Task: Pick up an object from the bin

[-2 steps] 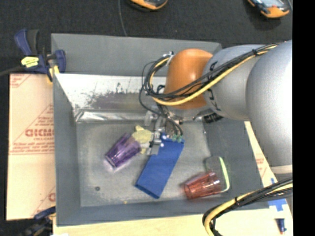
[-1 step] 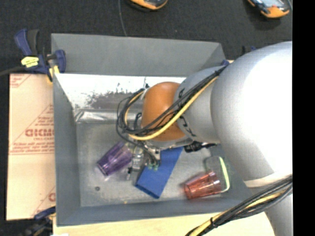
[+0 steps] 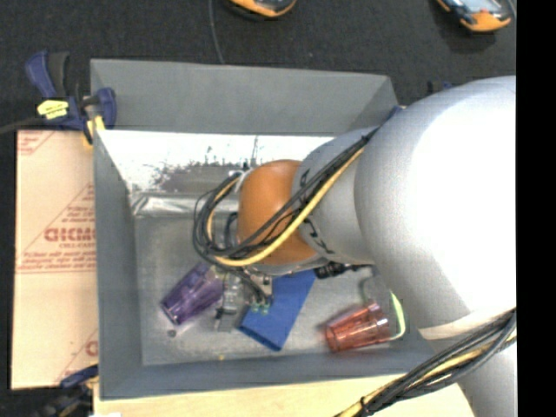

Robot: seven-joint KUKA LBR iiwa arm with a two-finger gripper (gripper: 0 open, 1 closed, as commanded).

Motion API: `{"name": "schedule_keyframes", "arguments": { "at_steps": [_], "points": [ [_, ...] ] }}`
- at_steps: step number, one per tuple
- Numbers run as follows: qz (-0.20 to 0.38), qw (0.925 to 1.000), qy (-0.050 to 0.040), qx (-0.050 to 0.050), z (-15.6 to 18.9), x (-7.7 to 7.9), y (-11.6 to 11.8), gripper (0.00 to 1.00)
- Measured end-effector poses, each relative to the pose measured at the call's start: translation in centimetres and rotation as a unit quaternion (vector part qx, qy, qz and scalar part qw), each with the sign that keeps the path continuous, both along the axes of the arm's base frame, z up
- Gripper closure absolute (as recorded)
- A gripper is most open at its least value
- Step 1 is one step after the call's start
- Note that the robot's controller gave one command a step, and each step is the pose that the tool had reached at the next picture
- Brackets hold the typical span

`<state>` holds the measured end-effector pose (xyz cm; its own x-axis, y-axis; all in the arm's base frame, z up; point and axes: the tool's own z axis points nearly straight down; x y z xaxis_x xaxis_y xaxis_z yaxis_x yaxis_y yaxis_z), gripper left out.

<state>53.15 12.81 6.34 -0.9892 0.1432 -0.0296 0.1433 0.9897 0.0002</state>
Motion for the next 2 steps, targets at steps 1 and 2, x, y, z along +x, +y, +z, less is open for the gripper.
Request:
{"name": "schedule_keyframes", "arguments": {
  "at_steps": [1, 2],
  "points": [
    [-0.017, 0.9999, 0.0001, 0.002, 0.6, -1.5, 6.0, 0.00],
    [-0.005, 1.0000, 0.0033, -0.001, 0.5, -1.6, 9.2, 0.00]
  ]
}}
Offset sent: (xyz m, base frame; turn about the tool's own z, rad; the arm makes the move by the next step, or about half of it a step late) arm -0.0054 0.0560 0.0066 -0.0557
